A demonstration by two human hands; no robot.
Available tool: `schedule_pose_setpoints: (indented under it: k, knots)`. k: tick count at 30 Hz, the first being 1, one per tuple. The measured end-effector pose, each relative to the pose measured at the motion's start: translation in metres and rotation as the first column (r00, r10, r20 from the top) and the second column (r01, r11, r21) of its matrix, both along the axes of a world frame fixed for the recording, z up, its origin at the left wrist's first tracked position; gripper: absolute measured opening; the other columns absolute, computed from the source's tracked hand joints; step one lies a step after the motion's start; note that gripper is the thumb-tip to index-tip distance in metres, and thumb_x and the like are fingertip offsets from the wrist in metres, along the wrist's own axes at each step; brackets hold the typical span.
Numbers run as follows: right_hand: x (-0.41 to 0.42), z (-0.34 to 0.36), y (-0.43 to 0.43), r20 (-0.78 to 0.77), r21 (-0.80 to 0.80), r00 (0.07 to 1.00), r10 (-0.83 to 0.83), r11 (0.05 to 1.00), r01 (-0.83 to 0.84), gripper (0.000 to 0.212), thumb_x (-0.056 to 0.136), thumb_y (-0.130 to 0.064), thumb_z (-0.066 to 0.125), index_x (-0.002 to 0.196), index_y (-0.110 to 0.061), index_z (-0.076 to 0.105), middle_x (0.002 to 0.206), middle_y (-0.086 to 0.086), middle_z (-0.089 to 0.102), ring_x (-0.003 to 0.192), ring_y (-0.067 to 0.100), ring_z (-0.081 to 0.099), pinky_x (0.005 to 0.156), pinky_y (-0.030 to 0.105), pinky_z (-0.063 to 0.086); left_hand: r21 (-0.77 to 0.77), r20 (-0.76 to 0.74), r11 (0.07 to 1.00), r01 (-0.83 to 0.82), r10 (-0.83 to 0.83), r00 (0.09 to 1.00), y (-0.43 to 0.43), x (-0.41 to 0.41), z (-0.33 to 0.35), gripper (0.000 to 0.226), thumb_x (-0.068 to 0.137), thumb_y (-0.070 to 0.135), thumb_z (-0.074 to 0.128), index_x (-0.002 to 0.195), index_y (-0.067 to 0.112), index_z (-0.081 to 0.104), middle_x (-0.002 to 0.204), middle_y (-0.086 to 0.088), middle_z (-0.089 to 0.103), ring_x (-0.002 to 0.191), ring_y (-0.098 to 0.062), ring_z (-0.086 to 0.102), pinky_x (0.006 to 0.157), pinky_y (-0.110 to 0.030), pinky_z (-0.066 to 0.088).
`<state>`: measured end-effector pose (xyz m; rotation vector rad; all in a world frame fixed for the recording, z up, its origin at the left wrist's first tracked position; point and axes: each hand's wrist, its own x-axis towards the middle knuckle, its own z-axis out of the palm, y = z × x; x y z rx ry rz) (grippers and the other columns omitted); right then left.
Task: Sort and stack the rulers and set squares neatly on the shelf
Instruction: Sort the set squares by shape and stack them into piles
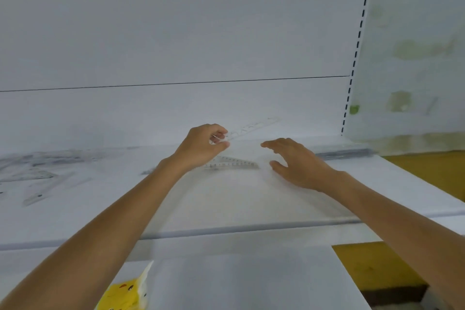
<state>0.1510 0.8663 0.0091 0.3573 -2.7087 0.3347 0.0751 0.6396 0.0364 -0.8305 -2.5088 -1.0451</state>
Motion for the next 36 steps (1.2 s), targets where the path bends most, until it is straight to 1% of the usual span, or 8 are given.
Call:
schedule_pose_setpoints:
  k: [3,7,10,15,20,30,33,36]
  knots:
    - [0.023,0.001,0.031,-0.007,-0.017,0.995,-0.103,0.995,0.103,0.042,0.093,-0.027,0.047,0.134,-0.023,0.042,0.129,0.000,0.049,0.118,0.016,0.045,0.097,0.031,0.039,-0.009,-0.005,0.998,0.060,-0.060,0.998,0.041,0.003,0.002,0.026,0.084,0.023,0.064,0.110,0.019,0.062,0.101,0.007,0.060,0.088,-0.003,0.054,0.069,-0.003,0.035]
    - [0.051,-0.010,0.063,0.138,0.089,0.953,-0.269,0.962,0.259,0.038,0.095,-0.036,0.039,0.131,-0.024,0.046,0.138,0.000,0.044,0.126,0.020,0.037,0.101,0.035,0.032,-0.031,-0.047,0.988,0.151,-0.152,0.987,0.093,0.007,0.007,0.025,0.083,0.023,0.064,0.108,0.019,0.063,0.097,0.008,0.059,0.086,-0.003,0.055,0.070,-0.004,0.035]
    - [0.060,-0.018,0.066,0.166,0.036,0.947,-0.275,0.961,0.273,0.038,0.097,-0.035,0.034,0.130,-0.024,0.049,0.139,-0.002,0.045,0.126,0.020,0.037,0.103,0.035,0.029,-0.059,-0.058,0.978,0.202,-0.205,0.977,0.124,0.011,0.008,0.025,0.083,0.022,0.065,0.108,0.017,0.064,0.098,0.006,0.059,0.084,-0.004,0.055,0.075,-0.012,0.036]
    - [0.060,-0.018,0.066,0.149,0.002,0.943,-0.296,0.954,0.300,0.037,0.095,-0.036,0.036,0.128,-0.025,0.050,0.136,-0.002,0.047,0.124,0.021,0.038,0.101,0.036,0.030,-0.060,-0.028,0.973,0.221,-0.223,0.974,0.157,0.008,0.001,0.029,0.081,0.021,0.067,0.109,0.016,0.065,0.100,0.003,0.061,0.085,-0.006,0.054,0.072,-0.006,0.032]
    - [0.062,-0.018,0.066,0.138,-0.023,0.944,-0.301,0.951,0.307,0.038,0.095,-0.035,0.037,0.128,-0.023,0.051,0.135,-0.002,0.050,0.123,0.020,0.039,0.101,0.035,0.031,-0.046,0.055,0.972,0.229,-0.226,0.972,0.178,-0.002,-0.005,0.029,0.080,0.020,0.067,0.109,0.015,0.064,0.108,0.001,0.064,0.090,-0.005,0.054,0.082,-0.014,0.037]
    - [0.062,-0.016,0.067,0.129,-0.049,0.946,-0.298,0.951,0.306,0.036,0.095,-0.034,0.039,0.125,-0.023,0.054,0.132,-0.004,0.053,0.122,0.018,0.041,0.102,0.033,0.033,-0.145,0.091,0.947,0.285,-0.274,0.957,0.211,-0.017,-0.015,0.031,0.082,0.020,0.064,0.112,0.014,0.062,0.114,-0.003,0.061,0.097,-0.008,0.054,0.085,-0.018,0.039]
    - [0.062,-0.015,0.067,0.129,-0.040,0.944,-0.303,0.950,0.310,0.035,0.095,-0.033,0.039,0.125,-0.022,0.055,0.131,-0.003,0.053,0.121,0.019,0.042,0.102,0.034,0.034,-0.154,0.106,0.947,0.282,-0.267,0.958,0.216,-0.020,-0.019,0.029,0.082,0.022,0.063,0.110,0.016,0.062,0.109,0.000,0.060,0.098,-0.011,0.055,0.082,-0.019,0.039]
    - [0.061,-0.015,0.067,0.135,-0.037,0.943,-0.305,0.949,0.312,0.035,0.095,-0.033,0.039,0.124,-0.023,0.055,0.132,-0.003,0.053,0.121,0.018,0.041,0.102,0.034,0.033,-0.147,0.125,0.950,0.277,-0.260,0.958,0.219,-0.022,-0.023,0.027,0.082,0.026,0.062,0.107,0.018,0.063,0.106,0.003,0.059,0.093,-0.010,0.053,0.079,-0.019,0.037]
